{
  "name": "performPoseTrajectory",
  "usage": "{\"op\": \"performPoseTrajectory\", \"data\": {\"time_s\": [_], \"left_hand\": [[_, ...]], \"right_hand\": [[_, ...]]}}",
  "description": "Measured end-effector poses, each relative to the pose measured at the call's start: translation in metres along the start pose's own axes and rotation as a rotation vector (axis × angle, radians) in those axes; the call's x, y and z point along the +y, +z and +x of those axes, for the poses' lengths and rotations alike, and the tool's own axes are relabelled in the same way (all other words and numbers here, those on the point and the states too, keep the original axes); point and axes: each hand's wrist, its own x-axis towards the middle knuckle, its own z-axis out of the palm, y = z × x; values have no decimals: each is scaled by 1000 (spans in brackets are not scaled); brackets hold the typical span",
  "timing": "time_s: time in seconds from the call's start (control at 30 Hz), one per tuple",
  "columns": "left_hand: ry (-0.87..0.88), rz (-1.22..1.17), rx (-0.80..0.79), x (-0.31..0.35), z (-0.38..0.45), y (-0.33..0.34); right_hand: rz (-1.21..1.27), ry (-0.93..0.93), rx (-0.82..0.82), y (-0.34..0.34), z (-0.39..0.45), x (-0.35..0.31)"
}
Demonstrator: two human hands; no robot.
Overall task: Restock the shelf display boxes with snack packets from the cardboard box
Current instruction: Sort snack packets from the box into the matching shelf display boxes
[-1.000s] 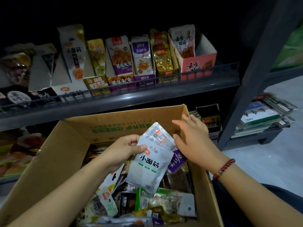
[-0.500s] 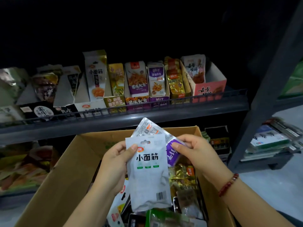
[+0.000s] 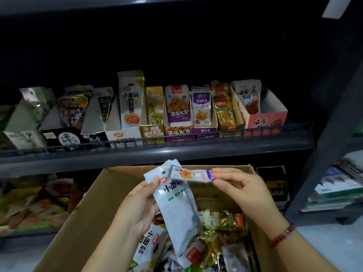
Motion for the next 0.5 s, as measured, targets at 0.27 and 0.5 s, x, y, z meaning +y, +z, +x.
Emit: {"op": "performPoseTrajectory", "data": {"time_s": [0.27,0.5], "left_hand": [[-22,26,-27,3,-6,2],[40,129,6,7,-11,2]], "right_hand": [[-429,-373,18,0,3,14],[-343,-405,72,3,1,5]]}}
